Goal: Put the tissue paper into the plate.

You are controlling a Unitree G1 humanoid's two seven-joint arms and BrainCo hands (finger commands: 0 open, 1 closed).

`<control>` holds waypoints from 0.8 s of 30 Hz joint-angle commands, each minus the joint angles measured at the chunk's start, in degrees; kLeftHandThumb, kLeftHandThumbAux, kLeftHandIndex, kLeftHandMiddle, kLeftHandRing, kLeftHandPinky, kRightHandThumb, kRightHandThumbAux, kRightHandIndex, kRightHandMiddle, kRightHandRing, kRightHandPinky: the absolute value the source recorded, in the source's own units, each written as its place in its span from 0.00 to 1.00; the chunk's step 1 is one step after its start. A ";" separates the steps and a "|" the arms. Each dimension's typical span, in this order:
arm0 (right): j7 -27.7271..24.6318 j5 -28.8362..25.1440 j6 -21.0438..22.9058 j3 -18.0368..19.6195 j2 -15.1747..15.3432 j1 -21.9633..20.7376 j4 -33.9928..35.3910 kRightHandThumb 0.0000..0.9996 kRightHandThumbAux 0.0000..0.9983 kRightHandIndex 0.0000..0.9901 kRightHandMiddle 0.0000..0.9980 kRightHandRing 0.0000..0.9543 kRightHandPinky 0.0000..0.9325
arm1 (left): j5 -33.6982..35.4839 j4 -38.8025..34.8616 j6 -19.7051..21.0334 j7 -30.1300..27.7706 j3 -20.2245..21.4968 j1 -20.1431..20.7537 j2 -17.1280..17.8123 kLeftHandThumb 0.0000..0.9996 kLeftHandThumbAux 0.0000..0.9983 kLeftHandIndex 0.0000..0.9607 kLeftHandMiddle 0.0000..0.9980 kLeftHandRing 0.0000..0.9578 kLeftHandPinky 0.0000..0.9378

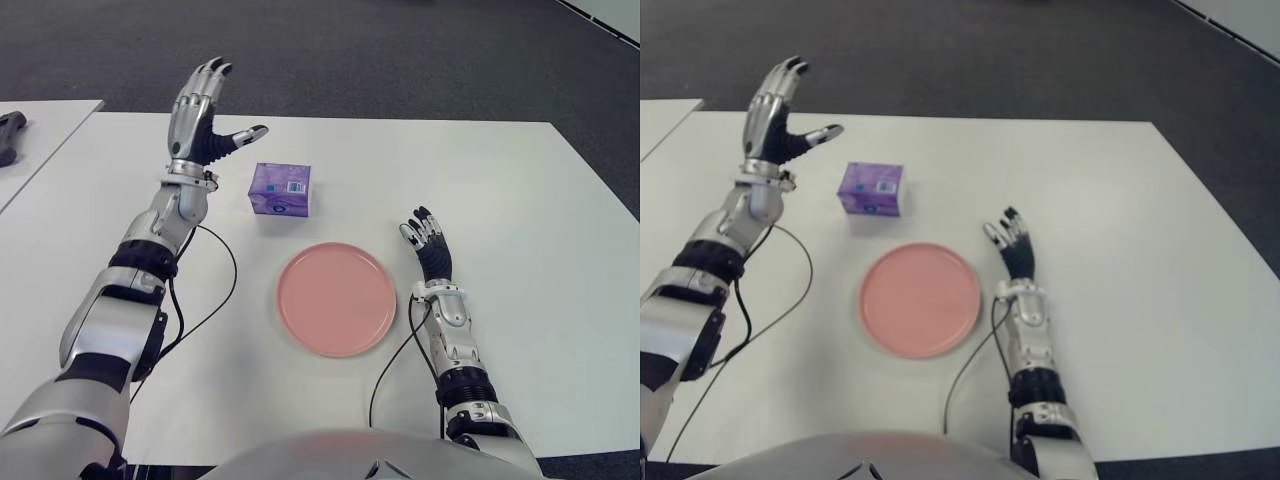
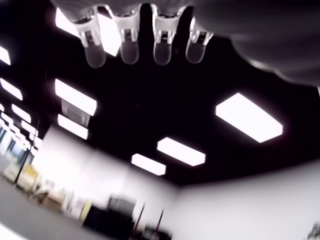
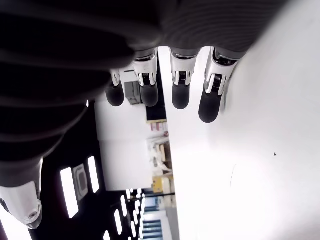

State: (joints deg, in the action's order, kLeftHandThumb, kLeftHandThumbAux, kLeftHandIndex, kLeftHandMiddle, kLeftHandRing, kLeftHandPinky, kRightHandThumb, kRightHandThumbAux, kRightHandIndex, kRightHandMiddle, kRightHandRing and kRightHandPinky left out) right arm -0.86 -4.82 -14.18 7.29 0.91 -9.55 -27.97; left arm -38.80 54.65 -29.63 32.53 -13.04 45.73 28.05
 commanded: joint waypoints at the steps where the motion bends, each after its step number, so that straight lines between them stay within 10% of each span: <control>1: 0.19 -0.10 2.49 0.06 -0.46 2.07 -3.34 0.41 0.59 0.05 0.09 0.08 0.12 | -2.35 6.42 1.18 -2.80 -4.70 3.71 -2.60 0.24 0.22 0.00 0.00 0.00 0.00; 24: -0.77 -0.49 -0.72 0.90 -0.38 0.10 -9.02 0.39 0.62 0.06 0.09 0.08 0.12 | -3.95 18.92 -3.86 -15.97 -16.36 9.79 -4.95 0.24 0.22 0.00 0.00 0.00 0.00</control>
State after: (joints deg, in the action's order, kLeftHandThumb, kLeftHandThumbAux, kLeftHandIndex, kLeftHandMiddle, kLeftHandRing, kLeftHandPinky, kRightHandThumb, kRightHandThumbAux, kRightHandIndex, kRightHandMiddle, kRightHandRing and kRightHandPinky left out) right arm -1.73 -4.84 -17.52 7.85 1.01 -12.04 -33.28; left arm -41.76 72.55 -33.21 18.39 -28.14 55.14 23.15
